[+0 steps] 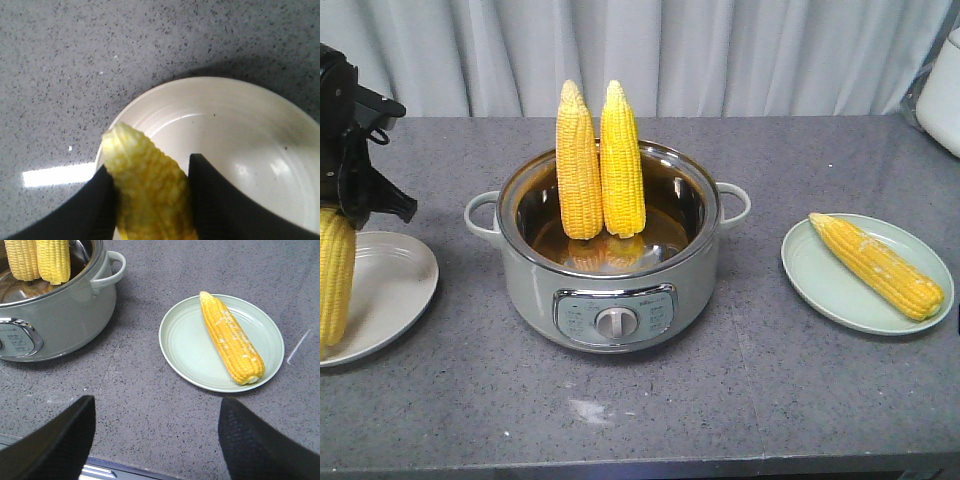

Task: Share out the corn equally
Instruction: 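Lower the held corn cob onto the cream plate, then open the left gripper and withdraw it from the cream plate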

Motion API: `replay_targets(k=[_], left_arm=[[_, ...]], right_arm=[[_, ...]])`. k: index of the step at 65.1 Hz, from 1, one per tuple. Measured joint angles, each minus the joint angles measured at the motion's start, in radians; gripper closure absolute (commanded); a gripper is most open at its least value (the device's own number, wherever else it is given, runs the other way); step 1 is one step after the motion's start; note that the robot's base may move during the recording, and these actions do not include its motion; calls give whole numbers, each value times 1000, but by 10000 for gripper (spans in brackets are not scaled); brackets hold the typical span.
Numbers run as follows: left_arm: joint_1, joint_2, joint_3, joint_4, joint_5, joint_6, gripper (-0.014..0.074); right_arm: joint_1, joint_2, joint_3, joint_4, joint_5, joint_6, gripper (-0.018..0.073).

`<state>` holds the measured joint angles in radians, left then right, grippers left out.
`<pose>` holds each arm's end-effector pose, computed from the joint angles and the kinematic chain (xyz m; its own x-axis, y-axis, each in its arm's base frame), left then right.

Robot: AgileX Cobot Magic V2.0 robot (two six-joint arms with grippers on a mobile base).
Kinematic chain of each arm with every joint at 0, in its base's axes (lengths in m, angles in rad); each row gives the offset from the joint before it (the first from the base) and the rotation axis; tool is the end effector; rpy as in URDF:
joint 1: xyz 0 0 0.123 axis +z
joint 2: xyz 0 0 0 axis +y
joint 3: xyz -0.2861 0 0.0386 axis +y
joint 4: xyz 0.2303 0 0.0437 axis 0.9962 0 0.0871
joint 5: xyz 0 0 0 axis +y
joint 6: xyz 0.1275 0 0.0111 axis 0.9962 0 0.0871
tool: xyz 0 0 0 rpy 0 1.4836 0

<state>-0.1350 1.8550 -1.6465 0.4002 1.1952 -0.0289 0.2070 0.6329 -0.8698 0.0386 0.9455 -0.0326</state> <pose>0.3877 -0.0058 0.2673 -0.9409 0.2451 -0.2339 0.1435 0.9137 0.3801 0.1066 0.0265 0.3454 -0.5671 -0.1293 -0.8134 -0.2360 0.9717 0.0101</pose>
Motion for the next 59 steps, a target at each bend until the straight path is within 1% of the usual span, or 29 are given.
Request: replay_targets(k=[9, 23, 31, 35, 50, 54, 59], left_arm=[[0, 29, 0, 0, -41, 0, 391], [0, 61, 0, 6, -77, 0, 218], [0, 72, 0, 7, -83, 0, 152], [0, 73, 0, 6, -83, 0, 141], [0, 71, 0, 1, -83, 0, 143], [0, 62, 0, -13, -85, 0, 143], [0, 34, 0, -49, -103, 0, 143]], right_arm=[[0, 0, 0, 0, 0, 0, 52], [0, 0, 0, 0, 0, 0, 52], [0, 0, 0, 0, 0, 0, 52], [0, 0, 0, 0, 0, 0, 52], [0, 0, 0, 0, 0, 0, 52], [0, 0, 0, 0, 0, 0, 52], [0, 0, 0, 0, 0, 0, 52]])
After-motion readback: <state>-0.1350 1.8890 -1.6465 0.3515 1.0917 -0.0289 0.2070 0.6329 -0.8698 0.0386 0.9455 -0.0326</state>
